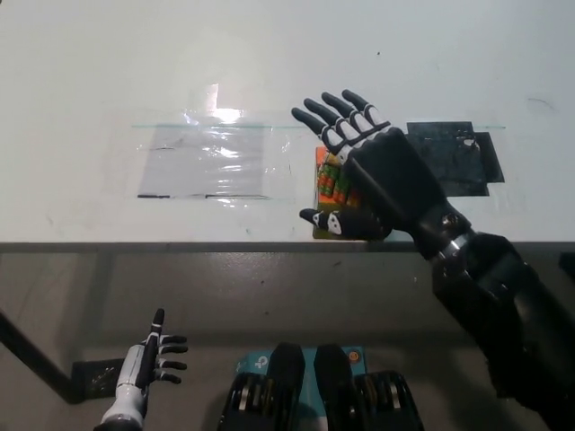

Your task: The robot uses its right hand to pick up the small cube kept on the middle on the desk and place it on the bigger cube kept next to it

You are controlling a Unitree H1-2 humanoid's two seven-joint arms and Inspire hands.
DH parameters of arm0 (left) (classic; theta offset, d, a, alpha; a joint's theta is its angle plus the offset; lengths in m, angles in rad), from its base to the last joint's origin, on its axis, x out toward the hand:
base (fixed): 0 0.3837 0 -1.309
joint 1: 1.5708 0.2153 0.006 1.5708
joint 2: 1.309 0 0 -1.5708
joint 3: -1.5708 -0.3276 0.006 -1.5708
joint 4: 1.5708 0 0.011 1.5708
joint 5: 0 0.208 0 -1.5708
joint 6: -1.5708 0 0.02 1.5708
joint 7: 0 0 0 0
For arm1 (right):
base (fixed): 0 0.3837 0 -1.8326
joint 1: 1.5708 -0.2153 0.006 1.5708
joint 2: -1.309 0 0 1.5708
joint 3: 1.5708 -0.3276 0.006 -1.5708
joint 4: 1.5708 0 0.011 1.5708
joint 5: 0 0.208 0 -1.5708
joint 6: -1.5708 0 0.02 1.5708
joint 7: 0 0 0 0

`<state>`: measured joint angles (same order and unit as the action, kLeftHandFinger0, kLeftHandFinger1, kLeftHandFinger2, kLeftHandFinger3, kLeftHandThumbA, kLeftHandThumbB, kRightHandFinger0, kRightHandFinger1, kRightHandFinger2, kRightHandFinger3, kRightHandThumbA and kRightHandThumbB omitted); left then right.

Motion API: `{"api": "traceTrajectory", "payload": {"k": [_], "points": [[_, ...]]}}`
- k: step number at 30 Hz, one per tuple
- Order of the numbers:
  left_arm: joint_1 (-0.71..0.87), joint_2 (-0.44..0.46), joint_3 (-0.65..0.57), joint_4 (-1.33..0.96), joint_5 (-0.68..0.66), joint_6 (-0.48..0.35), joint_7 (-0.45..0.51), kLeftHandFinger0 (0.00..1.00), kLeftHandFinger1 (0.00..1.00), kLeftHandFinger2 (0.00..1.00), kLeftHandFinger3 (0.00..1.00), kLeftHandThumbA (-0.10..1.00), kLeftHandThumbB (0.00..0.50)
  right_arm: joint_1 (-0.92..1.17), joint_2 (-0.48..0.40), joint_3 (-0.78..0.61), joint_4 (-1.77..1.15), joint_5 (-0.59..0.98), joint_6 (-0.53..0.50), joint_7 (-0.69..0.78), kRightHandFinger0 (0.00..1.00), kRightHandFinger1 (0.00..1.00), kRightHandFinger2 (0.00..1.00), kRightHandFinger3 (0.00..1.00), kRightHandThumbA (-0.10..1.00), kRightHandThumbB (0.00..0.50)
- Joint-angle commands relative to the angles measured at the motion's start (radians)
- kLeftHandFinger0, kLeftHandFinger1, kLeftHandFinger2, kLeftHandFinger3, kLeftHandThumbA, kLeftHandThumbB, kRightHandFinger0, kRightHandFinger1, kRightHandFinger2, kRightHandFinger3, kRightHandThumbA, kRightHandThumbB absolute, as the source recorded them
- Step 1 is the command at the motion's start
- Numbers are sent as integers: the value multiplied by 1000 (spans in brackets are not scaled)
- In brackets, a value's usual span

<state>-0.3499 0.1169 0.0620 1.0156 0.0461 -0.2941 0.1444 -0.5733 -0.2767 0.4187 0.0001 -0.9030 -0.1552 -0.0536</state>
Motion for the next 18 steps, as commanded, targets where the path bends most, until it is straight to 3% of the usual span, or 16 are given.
{"api": "traceTrajectory", "payload": {"k": [1, 6, 8, 10, 11, 12, 18], "points": [[-3, 9, 1, -3, -8, -37, -4, 449, 481, 602, 552, 1000, 127, 56, -28, -53, -174, 25, 30, 58, 1000, 1000, 1000, 1000, 840, 406], [1, 5, 8, -2, -18, -33, -6, 408, 441, 559, 523, 1000, 150, 197, -49, -123, -364, 62, 49, 97, 1000, 1000, 1000, 1000, 761, 387], [-1, 6, 2, 2, -4, -25, 11, 446, 477, 604, 587, 1000, 144, 268, -65, -157, -423, 47, 43, 88, 1000, 1000, 1000, 1000, 777, 388], [2, 4, 7, -5, -12, -26, 4, 423, 453, 575, 560, 1000, 132, 333, -66, -189, -474, 46, 58, 97, 1000, 1000, 1000, 1000, 822, 385], [2, 3, 13, 3, -22, -53, -2, 386, 414, 532, 519, 1000, 101, 362, -69, -204, -486, 42, 52, 88, 1000, 1000, 1000, 1000, 811, 380], [1, 3, 12, 2, -18, -36, 4, 394, 423, 540, 523, 1000, 127, 387, -69, -218, -494, 44, 45, 75, 1000, 1000, 1000, 1000, 788, 369], [4, 4, 14, 3, -21, -40, 3, 409, 432, 569, 573, 1000, 134, 553, -35, -313, -494, 88, 48, 21, 1000, 1000, 1000, 1000, 741, 336]]}}
